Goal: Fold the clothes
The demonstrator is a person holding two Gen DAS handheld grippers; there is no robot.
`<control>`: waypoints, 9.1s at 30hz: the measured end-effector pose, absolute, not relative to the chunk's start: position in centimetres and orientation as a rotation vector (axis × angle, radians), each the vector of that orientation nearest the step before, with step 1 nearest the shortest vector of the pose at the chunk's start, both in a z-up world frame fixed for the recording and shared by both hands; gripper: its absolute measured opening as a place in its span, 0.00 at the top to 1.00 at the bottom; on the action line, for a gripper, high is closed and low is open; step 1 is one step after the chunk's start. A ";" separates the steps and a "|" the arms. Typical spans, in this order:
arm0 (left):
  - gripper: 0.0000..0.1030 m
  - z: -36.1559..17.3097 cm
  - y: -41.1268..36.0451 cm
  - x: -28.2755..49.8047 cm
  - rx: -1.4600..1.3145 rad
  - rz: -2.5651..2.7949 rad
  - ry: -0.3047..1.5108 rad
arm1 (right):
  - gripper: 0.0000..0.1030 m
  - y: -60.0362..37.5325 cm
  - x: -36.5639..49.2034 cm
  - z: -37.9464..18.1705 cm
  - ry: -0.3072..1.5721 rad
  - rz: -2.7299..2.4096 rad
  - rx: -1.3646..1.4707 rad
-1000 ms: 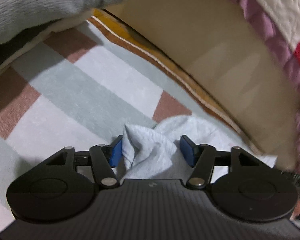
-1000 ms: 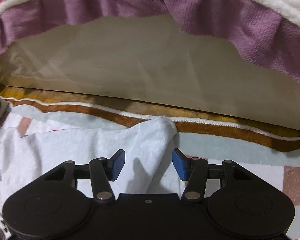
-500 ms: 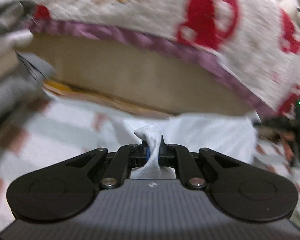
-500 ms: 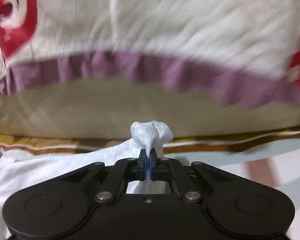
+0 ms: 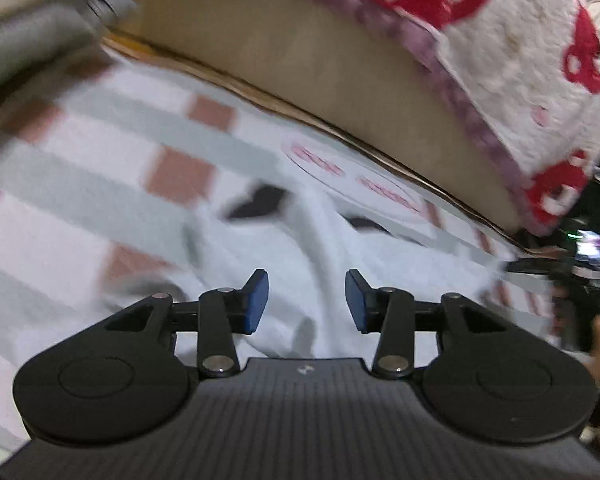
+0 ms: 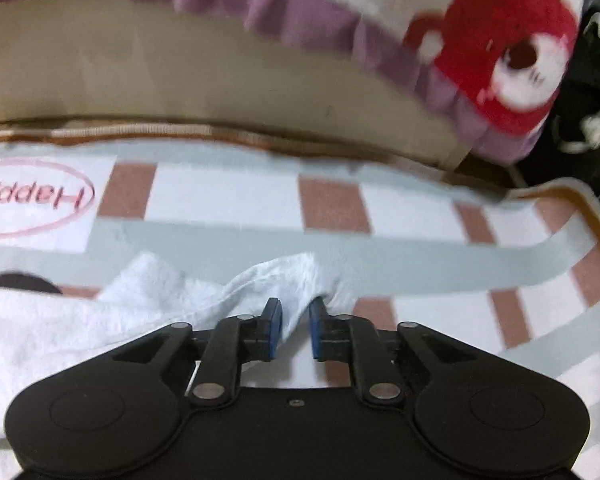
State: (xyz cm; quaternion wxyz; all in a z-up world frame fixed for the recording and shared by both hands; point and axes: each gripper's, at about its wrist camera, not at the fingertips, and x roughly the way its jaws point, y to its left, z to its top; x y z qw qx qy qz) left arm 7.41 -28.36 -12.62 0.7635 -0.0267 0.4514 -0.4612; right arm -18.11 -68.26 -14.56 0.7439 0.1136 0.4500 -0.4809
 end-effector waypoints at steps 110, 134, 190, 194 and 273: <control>0.97 -11.7 -23.6 17.1 -0.387 -1.065 0.909 | 0.75 -56.0 -4.9 -7.9 0.698 -0.148 0.441; 0.42 -20.3 -34.6 7.1 0.086 -1.155 1.116 | 0.98 -57.5 0.4 -13.0 1.009 -0.349 0.662; 0.54 -16.4 -38.1 26.6 0.326 -0.915 0.730 | 0.47 -78.9 -22.0 -18.3 0.726 -0.740 0.853; 0.52 -18.2 -40.9 30.4 0.299 -0.949 0.833 | 0.47 -78.4 -21.4 -19.1 0.748 -0.682 0.836; 0.44 -10.4 -13.1 5.4 0.054 -0.425 0.945 | 0.52 -58.6 -13.7 -12.8 0.982 -0.165 0.494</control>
